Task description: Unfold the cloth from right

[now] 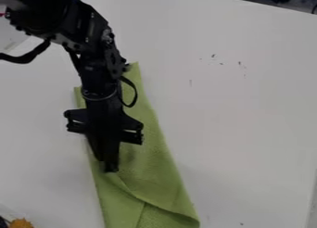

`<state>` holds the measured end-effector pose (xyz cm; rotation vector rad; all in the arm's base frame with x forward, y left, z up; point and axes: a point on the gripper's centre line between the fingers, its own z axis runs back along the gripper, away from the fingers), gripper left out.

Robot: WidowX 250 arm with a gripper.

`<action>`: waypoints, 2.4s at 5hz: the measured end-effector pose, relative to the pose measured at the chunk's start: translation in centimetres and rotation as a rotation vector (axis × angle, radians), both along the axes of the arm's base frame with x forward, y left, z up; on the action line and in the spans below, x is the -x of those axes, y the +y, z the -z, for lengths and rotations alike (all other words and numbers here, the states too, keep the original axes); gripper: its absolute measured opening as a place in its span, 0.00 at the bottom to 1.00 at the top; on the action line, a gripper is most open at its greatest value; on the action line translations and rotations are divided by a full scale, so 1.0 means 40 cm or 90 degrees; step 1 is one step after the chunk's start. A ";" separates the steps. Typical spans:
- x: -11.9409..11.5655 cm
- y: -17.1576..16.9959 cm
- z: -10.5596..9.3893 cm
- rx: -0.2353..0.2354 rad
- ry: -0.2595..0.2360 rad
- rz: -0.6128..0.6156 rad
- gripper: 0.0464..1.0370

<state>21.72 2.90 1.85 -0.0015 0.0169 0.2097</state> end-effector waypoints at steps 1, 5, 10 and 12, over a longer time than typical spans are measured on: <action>-0.006 0.000 -0.004 -0.001 -0.003 -0.001 0.01; -0.178 -0.139 -0.091 -0.008 -0.006 0.074 0.01; -0.342 -0.233 0.027 0.093 -0.016 0.164 0.06; -0.316 -0.250 0.028 0.095 -0.022 0.137 0.51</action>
